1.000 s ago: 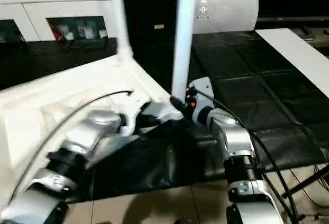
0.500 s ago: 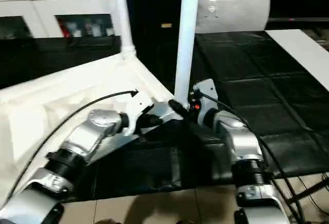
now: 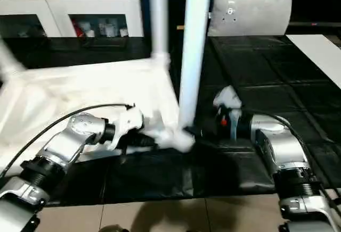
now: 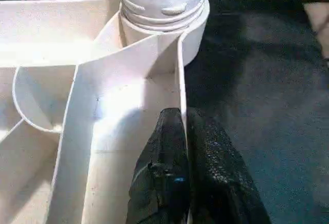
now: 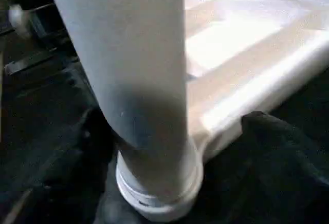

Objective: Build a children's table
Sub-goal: Rotate leg to tighten

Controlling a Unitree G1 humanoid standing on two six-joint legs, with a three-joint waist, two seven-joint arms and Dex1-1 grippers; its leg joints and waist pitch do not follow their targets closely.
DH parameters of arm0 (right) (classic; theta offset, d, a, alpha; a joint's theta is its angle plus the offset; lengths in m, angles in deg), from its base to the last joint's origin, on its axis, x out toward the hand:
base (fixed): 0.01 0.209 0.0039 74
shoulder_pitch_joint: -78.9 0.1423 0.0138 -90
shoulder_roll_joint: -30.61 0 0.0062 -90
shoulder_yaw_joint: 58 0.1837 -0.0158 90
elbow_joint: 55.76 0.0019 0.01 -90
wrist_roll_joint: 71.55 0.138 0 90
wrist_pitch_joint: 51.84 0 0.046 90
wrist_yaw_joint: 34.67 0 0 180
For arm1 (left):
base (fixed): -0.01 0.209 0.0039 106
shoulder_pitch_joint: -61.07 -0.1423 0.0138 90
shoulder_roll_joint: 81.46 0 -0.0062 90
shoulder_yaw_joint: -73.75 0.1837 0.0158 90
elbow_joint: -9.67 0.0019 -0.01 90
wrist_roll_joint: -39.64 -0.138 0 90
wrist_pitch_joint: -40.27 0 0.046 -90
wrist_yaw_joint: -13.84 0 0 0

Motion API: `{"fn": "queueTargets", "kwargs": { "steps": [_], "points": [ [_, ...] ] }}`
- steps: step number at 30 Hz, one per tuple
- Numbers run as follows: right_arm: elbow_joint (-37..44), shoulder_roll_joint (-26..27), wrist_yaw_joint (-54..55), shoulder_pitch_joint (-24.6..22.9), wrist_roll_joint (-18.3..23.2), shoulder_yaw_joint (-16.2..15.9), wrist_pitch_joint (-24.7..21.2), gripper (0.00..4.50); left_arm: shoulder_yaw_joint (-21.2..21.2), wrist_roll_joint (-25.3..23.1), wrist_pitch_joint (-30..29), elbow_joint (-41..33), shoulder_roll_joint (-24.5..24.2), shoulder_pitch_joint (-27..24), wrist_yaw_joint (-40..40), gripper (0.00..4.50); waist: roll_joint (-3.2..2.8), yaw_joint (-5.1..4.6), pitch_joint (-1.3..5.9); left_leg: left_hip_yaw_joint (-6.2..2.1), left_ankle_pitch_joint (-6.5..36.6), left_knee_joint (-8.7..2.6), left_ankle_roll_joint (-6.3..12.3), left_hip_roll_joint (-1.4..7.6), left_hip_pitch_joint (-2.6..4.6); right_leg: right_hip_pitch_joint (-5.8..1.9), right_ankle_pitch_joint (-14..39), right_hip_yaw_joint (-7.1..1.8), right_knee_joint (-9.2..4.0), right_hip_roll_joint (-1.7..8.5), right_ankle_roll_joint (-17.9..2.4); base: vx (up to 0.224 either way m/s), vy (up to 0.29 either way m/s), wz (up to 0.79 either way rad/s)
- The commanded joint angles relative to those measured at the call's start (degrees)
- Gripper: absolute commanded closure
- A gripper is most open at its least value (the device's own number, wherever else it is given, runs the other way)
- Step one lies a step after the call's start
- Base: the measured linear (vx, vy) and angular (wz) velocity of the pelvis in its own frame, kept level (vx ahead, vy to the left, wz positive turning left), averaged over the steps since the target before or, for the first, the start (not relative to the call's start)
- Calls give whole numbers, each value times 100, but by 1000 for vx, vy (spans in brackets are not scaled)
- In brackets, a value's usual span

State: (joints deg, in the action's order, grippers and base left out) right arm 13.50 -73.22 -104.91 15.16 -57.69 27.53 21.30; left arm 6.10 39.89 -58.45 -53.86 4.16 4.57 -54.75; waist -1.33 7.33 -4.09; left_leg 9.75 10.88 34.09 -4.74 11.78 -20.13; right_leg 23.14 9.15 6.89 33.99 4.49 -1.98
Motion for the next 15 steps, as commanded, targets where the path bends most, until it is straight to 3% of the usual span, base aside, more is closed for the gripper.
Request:
{"fn": "queueTargets", "kwargs": {
  "steps": [1, 2, 5, 9, 10, 11, 14, 15],
  "points": [
    [111, -89, -202, -37, 17, -107, -1, 76, 180, -18, 130, -92, -61, 39, -354, 450, 73, -19, 428, -18, 983, -373, 460, 154, 6, -331, 2155, -317, -485, 417, -755, 0, 0, 0],
    [103, -102, -325, -23, 25, -185, -6, 82, 194, 11, 142, -110, -113, 49, -464, 450, 101, -17, 432, -15, 960, -369, 464, 147, -6, -343, 2146, -317, -482, 421, -753, 0, 0, 0],
    [81, -107, -476, 7, 27, -302, -5, 120, 211, 45, 156, -131, -174, 62, -587, 450, 85, -13, 435, -15, 912, -365, 469, 145, -5, -337, 2141, -317, -472, 419, -755, 0, 0, 0],
    [12, -94, -671, 51, 2, -415, 3, 134, 206, 63, 191, -111, -186, 70, -626, 450, 79, -10, 442, -15, 875, -361, 469, 156, -5, -334, 2009, -321, -452, 413, -813, 0, 0, 0],
    [4, -110, -743, 59, 6, -449, -15, 147, 204, 61, 204, -104, -182, 66, -634, 450, 119, -14, 434, -9, 879, -364, 477, 154, -6, -333, 2019, -319, -456, 411, -810, 0, 0, 0],
    [4, -112, -751, 60, 9, -450, -17, 170, 204, 60, 206, -104, -180, 65, -634, 450, 100, -5, 434, -14, 863, -362, 475, 152, -12, -338, 2057, -321, -452, 420, -801, 0, 0, 0],
    [6, -119, -797, 60, 47, -451, -41, 175, 192, 63, 215, -97, -173, 57, -648, 450, 103, -5, 431, -14, 854, -365, 473, 152, -9, -334, 2107, -323, -462, 421, -768, 0, 0, 0],
    [6, -119, -797, 60, 48, -451, -42, 204, 192, 63, 215, -97, -172, 57, -649, 450, 106, -1, 432, -9, 857, -361, 470, 146, -6, -334, 2143, -323, -466, 418, -748, 0, 0, 0]
  ]
}}
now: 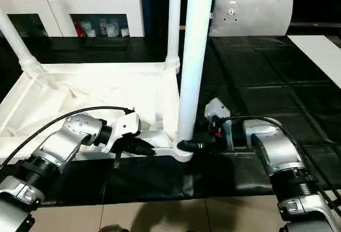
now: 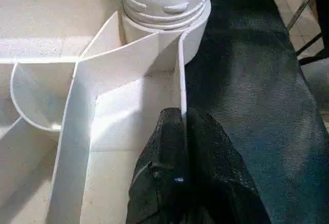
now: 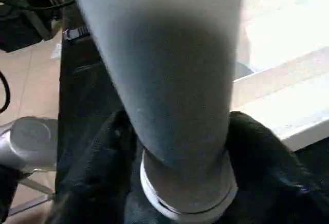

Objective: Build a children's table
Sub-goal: Rotate leg to tighten

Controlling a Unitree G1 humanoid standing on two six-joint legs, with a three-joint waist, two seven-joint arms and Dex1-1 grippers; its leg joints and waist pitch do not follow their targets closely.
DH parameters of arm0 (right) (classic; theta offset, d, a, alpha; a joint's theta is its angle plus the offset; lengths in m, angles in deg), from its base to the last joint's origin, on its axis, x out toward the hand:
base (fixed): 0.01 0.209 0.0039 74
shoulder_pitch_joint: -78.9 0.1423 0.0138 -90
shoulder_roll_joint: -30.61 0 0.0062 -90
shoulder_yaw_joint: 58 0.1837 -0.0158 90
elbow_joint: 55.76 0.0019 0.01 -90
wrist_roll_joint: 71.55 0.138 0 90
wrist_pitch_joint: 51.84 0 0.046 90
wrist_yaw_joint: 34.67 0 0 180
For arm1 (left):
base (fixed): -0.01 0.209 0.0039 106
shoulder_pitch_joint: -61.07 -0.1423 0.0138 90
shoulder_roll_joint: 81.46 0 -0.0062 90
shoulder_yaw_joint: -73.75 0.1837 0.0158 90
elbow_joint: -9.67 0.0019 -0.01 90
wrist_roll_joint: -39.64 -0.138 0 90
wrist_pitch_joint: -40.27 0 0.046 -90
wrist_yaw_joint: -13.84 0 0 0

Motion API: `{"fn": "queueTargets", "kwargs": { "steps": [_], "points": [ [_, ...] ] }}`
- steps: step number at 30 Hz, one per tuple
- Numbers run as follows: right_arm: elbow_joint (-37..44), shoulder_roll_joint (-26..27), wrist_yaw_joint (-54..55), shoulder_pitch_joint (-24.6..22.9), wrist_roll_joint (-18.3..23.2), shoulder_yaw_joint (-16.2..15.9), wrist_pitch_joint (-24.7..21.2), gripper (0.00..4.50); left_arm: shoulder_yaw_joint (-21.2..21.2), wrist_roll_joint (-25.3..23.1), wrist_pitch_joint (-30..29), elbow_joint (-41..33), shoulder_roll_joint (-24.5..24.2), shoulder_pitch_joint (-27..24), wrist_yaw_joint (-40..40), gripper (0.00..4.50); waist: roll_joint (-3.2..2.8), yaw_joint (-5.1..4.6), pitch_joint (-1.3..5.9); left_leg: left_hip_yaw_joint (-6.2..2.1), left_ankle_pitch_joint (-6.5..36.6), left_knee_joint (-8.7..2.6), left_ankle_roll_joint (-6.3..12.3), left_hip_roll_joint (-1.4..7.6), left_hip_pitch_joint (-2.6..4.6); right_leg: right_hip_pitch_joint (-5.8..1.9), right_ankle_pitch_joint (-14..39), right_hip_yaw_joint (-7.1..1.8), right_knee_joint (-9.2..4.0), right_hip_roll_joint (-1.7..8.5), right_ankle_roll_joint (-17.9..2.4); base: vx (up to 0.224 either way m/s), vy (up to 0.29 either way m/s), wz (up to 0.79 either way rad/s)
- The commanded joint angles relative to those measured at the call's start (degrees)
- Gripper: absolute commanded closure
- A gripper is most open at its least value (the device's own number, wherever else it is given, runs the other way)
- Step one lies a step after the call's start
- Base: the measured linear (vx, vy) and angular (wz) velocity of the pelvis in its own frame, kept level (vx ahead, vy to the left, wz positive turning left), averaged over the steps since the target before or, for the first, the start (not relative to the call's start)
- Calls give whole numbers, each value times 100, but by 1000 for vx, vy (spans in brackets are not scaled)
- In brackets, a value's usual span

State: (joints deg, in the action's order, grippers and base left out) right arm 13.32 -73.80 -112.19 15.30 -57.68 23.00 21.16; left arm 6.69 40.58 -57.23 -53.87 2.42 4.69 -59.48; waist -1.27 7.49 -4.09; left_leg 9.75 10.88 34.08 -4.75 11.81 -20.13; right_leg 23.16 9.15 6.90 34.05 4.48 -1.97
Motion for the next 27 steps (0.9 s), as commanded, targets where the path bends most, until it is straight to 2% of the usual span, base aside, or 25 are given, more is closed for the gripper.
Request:
{"fn": "queueTargets", "kwargs": {
  "steps": [1, 8, 10, 12, 13, 14, 15, 16, 17, 19, 20, 21, 23, 25, 27],
  "points": [
    [21, -61, -96, 46, 65, -1, -44, 213, 124, -8, 102, -85, 7, 41, -190, 450, 98, -13, 432, -11, 853, -361, 471, 145, -6, -335, 2141, -325, -470, 419, -747, 0, 0, 0],
    [303, 68, -36, -119, 323, 64, -373, 246, 17, 126, -141, -143, 90, 1, -112, 450, 99, 12, 420, -6, 858, -364, 466, 144, 1, -326, 2178, -327, -479, 412, -718, 0, 0, 0],
    [575, 345, 421, -197, 475, 184, -731, 248, -105, 223, -435, -230, 223, 5, 97, 450, 83, 14, 411, -10, 837, -375, 452, 155, 3, -320, 2169, -335, -478, 414, -725, 0, 0, 0],
    [742, 635, 1051, -214, 369, 246, -858, 248, -195, 259, -755, -303, 341, 25, 323, 450, 93, 1, 399, -12, 901, -383, 403, 139, 4, -318, 2327, -317, -502, 409, -661, 0, 0, 0],
    [721, 906, 1670, -162, 172, 286, -932, 249, -328, 251, -1064, -280, 545, 88, 747, 450, 89, -72, 368, -25, 1036, -395, 259, 111, -1, -309, 2738, -282, -548, 415, -536, 0, 0, 0],
    [706, 975, 1807, -142, 147, 304, -976, 249, -359, 261, -1142, -280, 591, 102, 827, 450, 56, -91, 345, -32, 1130, -396, 224, 96, 20, -287, 2930, -266, -596, 423, -476, 0, 0, 0],
    [686, 1064, 1985, -115, 115, 329, -1034, 250, -399, 273, -1242, -280, 650, 120, 932, 450, 73, -124, 354, -24, 1163, -383, 195, 79, 32, -292, 3017, -262, -614, 417, -424, 0, 0, 0],
    [576, 1315, 2501, -17, 4, 410, -1153, 250, -497, 243, -1418, -210, 808, 188, 1273, 450, 83, -184, 350, -40, 1137, -395, 183, 67, -2, -312, 3042, -254, -616, 410, -374, 0, 0, 0],
    [438, 1584, 3079, 96, -146, 497, -1296, 250, -586, 211, -1571, -132, 967, 256, 1622, 450, 76, -208, 340, -50, 1176, -400, 171, 64, -5, -306, 3130, -236, -637, 407, -327, 0, 0, 0],
    [149, 2023, 4099, 307, -439, 633, -1378, 250, -769, 131, -1793, 45, 1288, 385, 2341, 450, 60, -356, 353, -76, 1220, -404, 74, 61, -35, -319, 3072, -207, -627, 390, -297, 0, 0, 0],
    [-16, 2236, 4562, 418, -435, 797, -1458, 250, -815, 88, -1821, 101, 1412, 425, 2580, 450, 66, -404, 365, -67, 1210, -389, 104, 46, -2, -305, 2963, -228, -648, 411, -335, 0, 0, 0],
    [-72, 2327, 4760, 461, -426, 869, -1490, 250, -839, 66, -1843, 113, 1469, 439, 2682, 450, 68, -431, 379, -70, 1088, -399, 169, 53, -32, -334, 2690, -245, -615, 405, -410, 0, 0, 0],
    [-210, 2415, 4940, 532, -450, 898, -1249, 250, -911, 52, -1909, 113, 1622, 456, 2915, 450, 69, -457, 383, -54, 1017, -390, 246, 51, -36, -326, 2480, -255, -601, 392, -483, 0, 0, 0],
    [-235, 2414, 4896, 543, -514, 843, -1057, 182, -937, 40, -1997, 28, 1716, 436, 3007, 450, 72, -448, 411, -26, 744, -369, 400, 70, -35, -330, 1870, -298, -528, 389, -710, 29, -2, 3],
    [-127, 2437, 4826, 502, -489, 866, -1098, 180, -915, -6, -2016, -58, 1710, 403, 3020, 450, 75, -424, 424, -23, 564, -369, 506, 73, -54, -363, 1549, -306, -475, 387, -845, 0, 0, 0]
  ]
}}
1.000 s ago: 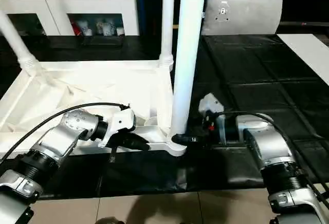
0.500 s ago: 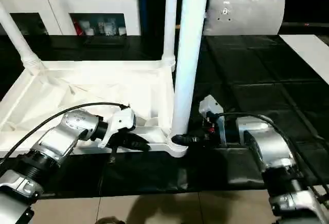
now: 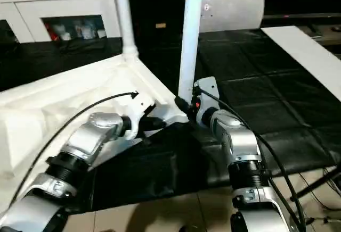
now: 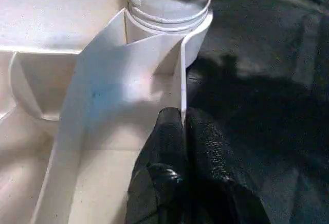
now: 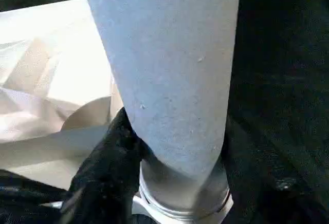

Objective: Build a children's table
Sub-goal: Rotate leg to tighten

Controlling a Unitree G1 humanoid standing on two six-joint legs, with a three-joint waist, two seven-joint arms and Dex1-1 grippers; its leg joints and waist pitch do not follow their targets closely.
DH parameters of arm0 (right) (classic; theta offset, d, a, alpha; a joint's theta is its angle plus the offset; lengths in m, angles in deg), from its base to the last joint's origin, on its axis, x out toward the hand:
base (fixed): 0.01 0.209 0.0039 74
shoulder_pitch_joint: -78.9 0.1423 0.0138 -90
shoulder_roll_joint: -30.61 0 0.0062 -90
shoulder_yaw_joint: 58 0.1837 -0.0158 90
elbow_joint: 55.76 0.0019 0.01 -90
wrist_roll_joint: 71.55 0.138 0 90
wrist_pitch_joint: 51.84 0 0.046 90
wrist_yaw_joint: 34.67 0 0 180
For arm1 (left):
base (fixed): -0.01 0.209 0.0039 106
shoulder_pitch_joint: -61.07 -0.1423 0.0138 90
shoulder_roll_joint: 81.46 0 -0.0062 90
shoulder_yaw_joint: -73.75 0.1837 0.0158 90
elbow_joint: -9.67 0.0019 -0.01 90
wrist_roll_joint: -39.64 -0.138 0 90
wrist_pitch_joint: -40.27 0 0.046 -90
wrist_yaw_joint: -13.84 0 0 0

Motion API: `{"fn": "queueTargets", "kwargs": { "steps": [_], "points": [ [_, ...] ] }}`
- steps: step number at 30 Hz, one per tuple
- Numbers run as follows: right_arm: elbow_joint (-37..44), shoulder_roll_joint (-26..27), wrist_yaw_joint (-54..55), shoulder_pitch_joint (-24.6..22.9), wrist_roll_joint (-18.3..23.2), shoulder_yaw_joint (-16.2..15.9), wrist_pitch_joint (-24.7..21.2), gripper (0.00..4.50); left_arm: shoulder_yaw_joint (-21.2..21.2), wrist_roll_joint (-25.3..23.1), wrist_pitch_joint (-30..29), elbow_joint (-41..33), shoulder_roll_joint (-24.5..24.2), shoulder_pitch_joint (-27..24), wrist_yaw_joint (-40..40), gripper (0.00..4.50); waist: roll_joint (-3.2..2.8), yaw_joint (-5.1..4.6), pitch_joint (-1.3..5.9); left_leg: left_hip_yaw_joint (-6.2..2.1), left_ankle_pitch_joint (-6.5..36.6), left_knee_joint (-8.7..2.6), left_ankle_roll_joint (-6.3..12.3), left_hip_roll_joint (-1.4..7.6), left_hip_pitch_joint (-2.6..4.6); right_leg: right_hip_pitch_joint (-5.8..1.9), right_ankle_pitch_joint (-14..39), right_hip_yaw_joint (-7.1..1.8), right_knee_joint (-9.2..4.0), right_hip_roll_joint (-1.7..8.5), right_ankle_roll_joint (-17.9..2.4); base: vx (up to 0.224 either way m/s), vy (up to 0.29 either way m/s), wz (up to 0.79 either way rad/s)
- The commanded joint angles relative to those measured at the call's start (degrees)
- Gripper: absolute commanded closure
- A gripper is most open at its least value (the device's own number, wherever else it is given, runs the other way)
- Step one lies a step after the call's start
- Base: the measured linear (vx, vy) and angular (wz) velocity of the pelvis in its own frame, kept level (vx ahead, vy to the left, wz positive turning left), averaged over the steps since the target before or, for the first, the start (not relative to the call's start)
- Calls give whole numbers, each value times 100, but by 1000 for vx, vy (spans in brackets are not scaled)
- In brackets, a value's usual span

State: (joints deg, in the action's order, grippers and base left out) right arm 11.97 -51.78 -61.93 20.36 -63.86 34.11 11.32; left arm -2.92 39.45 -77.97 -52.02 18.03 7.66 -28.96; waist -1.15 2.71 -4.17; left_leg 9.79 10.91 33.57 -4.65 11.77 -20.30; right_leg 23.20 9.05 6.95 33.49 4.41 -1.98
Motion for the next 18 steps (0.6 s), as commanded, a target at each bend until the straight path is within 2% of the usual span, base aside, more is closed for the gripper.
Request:
{"fn": "queueTargets", "kwargs": {
  "steps": [1, 3, 5, 8, 11, 12, 13, 15, 16, 18],
  "points": [
    [117, 227, -278, -62, 123, -238, -126, 173, 79, 52, 91, -273, 102, 85, -41, 450, 58, 76, 439, -24, 453, -316, 551, 80, -46, -379, 1403, -318, -402, 397, -892, 0, 0, 0],
    [182, 173, -388, -112, 97, -269, -106, 139, 94, 25, 106, -277, 80, 77, -40, 450, 55, 103, 454, -27, 282, -311, 609, 93, -54, -390, 1091, -326, -357, 393, -972, 0, 0, 0],
    [210, -19, -597, -171, 61, -308, 87, 127, 149, -13, 259, -289, -66, 49, -105, 450, 25, 117, 454, -30, 337, -312, 618, 102, -49, -389, 1069, -321, -356, 396, -1008, 0, 0, 0],
    [235, -305, -939, -222, 184, -330, 216, 104, 192, -25, 374, -325, -195, 22, -227, 450, 38, 140, 430, -18, 557, -322, 588, 108, -31, -383, 1323, -324, -401, 403, -964, 0, 0, 0],
    [287, -803, -1530, -333, 116, -472, 470, 83, 349, -92, 723, -338, -404, -38, -604, 450, 49, 176, 436, -18, 672, -321, 559, 113, -20, -387, 1553, -323, -419, 404, -869, 0, 0, 0],
    [319, -922, -1691, -368, 101, -491, 519, 83, 411, -109, 924, -331, -476, -67, -754, 450, 46, 185, 433, -20, 661, -322, 558, 116, -23, -383, 1567, -325, -424, 409, -855, 0, 0, 0],
    [370, -1041, -1875, -402, 122, -477, 548, 52, 461, -100, 1060, -323, -548, -102, -916, 450, 54, 212, 447, -18, 664, -317, 551, 120, -16, -380, 1572, -328, -422, 409, -835, 0, 0, 0],
    [435, -1196, -2110, -443, 149, -460, 605, 49, 526, -96, 1203, -309, -645, -141, -1117, 450, 54, 254, 443, -17, 644, -322, 545, 127, -16, -379, 1521, -337, -405, 407, -836, 0, 0, 0],
    [473, -1375, -2366, -484, 155, -483, 733, 32, 604, -75, 1339, -292, -755, -168, -1318, 450, 53, 279, 454, -18, 653, -321, 542, 137, -4, -368, 1465, -337, -394, 416, -877, 0, 0, 0],
    [425, -1635, -2716, -531, 114, -578, 1026, 32, 679, 2, 1467, -297, -897, -196, -1643, 450, 47, 309, 462, -13, 679, -315, 534, 144, 7, -365, 1448, -343, -389, 422, -890, 0, 0, 0]
  ]
}}
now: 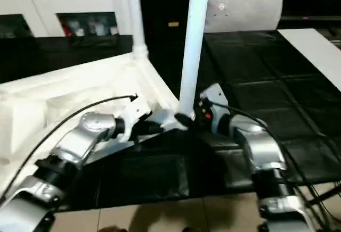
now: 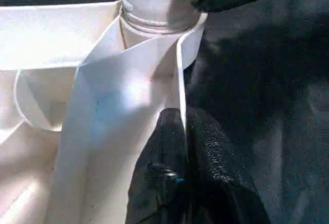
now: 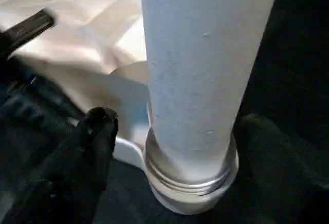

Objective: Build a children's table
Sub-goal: Rotate leg to tighten

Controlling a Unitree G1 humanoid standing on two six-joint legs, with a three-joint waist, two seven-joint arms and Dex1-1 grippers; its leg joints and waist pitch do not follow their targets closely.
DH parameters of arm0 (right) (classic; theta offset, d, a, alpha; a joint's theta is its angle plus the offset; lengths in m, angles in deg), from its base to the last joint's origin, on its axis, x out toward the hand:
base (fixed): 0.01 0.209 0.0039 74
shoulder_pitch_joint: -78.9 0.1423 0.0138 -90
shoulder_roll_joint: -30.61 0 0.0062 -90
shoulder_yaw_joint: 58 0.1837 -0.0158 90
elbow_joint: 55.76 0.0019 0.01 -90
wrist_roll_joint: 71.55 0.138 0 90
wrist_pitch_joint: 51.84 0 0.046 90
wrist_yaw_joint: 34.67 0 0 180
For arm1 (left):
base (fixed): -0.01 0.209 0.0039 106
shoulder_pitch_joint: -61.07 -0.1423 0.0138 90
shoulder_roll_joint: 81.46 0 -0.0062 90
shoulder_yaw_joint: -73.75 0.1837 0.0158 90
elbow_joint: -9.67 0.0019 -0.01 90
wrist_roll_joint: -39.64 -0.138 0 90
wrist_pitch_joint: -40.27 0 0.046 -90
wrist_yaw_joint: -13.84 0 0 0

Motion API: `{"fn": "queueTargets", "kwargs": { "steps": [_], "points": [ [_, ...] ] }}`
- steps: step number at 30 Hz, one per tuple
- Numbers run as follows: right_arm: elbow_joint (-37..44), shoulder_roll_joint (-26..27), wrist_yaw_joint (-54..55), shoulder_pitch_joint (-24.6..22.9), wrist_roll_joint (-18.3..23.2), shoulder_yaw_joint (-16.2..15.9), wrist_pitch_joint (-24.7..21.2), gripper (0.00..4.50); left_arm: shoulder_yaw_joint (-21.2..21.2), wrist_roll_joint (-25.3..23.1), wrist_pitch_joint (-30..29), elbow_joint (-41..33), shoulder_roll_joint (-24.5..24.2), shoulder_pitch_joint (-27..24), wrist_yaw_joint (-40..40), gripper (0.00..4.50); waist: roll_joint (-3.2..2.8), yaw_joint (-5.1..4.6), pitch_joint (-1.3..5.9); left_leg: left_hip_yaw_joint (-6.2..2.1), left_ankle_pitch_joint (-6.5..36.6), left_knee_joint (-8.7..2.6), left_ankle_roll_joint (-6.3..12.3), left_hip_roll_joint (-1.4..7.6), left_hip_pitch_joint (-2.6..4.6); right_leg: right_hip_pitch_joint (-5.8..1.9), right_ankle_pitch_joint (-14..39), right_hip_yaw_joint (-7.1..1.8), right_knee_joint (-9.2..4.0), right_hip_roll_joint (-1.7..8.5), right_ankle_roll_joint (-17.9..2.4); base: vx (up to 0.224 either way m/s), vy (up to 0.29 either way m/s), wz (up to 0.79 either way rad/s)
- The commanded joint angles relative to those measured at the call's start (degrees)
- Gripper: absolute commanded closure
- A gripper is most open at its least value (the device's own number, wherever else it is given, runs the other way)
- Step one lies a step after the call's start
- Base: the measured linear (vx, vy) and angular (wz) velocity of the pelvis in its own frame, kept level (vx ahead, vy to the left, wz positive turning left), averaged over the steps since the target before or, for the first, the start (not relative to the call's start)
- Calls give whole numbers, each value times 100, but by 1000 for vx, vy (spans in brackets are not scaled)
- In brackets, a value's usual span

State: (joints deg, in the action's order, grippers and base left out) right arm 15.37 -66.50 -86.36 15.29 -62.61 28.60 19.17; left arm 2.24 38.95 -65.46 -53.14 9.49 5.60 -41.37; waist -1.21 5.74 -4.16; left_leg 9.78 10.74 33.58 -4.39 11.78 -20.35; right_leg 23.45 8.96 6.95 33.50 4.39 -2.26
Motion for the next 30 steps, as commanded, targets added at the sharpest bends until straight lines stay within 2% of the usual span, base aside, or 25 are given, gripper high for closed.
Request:
{"fn": "queueTargets", "kwargs": {
  "steps": [1, 5, 6, 7, 11, 15, 16, 18, 20, 21, 22, 25, 27, 30],
  "points": [
    [11, -339, -586, -59, 24, -93, 418, 32, 218, 95, 330, -189, -149, 2, -657, 450, 55, 18, 456, -9, 709, -319, 507, 147, 14, -387, 1428, -344, -382, 418, -891, 0, 0, 0],
    [-47, -529, -1050, -108, 134, -144, 604, 32, 298, 123, 520, -186, -288, -1, -1003, 450, 58, 79, 460, -3, 743, -313, 539, 148, 8, -391, 1449, -343, -367, 420, -931, 0, 0, 0],
    [19, -632, -1423, -144, 261, -175, 567, 32, 396, 150, 616, -216, -451, -19, -1365, 450, 56, 89, 460, -5, 747, -311, 544, 147, 10, -391, 1470, -340, -370, 421, -926, 0, 0, 0],
    [55, -668, -1584, -158, 318, -186, 523, 58, 430, 155, 656, -218, -513, -23, -1501, 450, 53, 96, 463, -5, 745, -315, 564, 159, 13, -391, 1473, -341, -369, 416, -933, 0, 0, 0],
    [120, -786, -2092, -188, 524, -312, 465, 92, 477, 221, 787, -206, -642, -5, -1862, 450, 50, 135, 465, -11, 767, -309, 562, 168, 8, -389, 1449, -335, -354, 422, -984, 0, 0, 0],
    [119, -809, -2284, -196, 550, -403, 444, 116, 499, 253, 815, -214, -676, -9, -2014, 450, 61, 148, 450, -6, 878, -307, 484, 154, 12, -375, 1808, -331, -392, 422, -881, 0, 0, 0],
    [101, -809, -2348, -189, 554, -430, 443, 137, 500, 255, 831, -200, -672, -1, -2035, 450, 95, 152, 467, -9, 848, -308, 472, 157, 10, -390, 1877, -326, -393, 424, -847, 0, 0, 0],
    [78, -798, -2441, -176, 576, -460, 411, 154, 482, 254, 841, -170, -636, 24, -2023, 450, 77, 168, 464, -8, 820, -301, 450, 160, 13, -371, 1912, -333, -392, 425, -832, 0, 0, 0],
    [88, -776, -2532, -175, 619, -522, 345, 167, 478, 244, 876, -124, -610, 48, -2035, 450, 87, 192, 463, -5, 815, -297, 446, 152, 11, -374, 1993, -333, -395, 425, -783, 0, 0, 0],
    [86, -761, -2522, -174, 616, -532, 351, 167, 478, 247, 876, -123, -605, 47, -2032, 450, 85, 206, 470, -6, 781, -297, 441, 154, 16, -369, 1984, -335, -393, 423, -766, 0, 0, 0],
    [79, -755, -2517, -169, 616, -536, 354, 198, 478, 251, 878, -117, -602, 50, -2035, 450, 85, 206, 470, -6, 781, -297, 441, 154, 16, -369, 1984, -335, -393, 423, -766, 0, 0, 0],
    [60, -734, -2538, -158, 638, -549, 319, 202, 487, 258, 884, -109, -605, 49, -2038, 450, 86, 222, 482, -11, 707, -294, 441, 156, 7, -373, 1834, -337, -368, 416, -788, 0, 0, 0],
    [38, -706, -2545, -156, 642, -558, 311, 238, 488, 255, 888, -102, -609, 44, -2040, 450, 80, 227, 488, -11, 692, -288, 443, 153, 3, -375, 1769, -337, -358, 418, -810, 0, 0, 0],
    [-6, -630, -2572, -199, 686, -551, 287, 249, 467, 260, 864, -89, -605, 39, -2047, 450, 85, 229, 484, -5, 703, -286, 443, 146, 1, -373, 1810, -332, -366, 418, -798, 0, 0, 0]
  ]
}}
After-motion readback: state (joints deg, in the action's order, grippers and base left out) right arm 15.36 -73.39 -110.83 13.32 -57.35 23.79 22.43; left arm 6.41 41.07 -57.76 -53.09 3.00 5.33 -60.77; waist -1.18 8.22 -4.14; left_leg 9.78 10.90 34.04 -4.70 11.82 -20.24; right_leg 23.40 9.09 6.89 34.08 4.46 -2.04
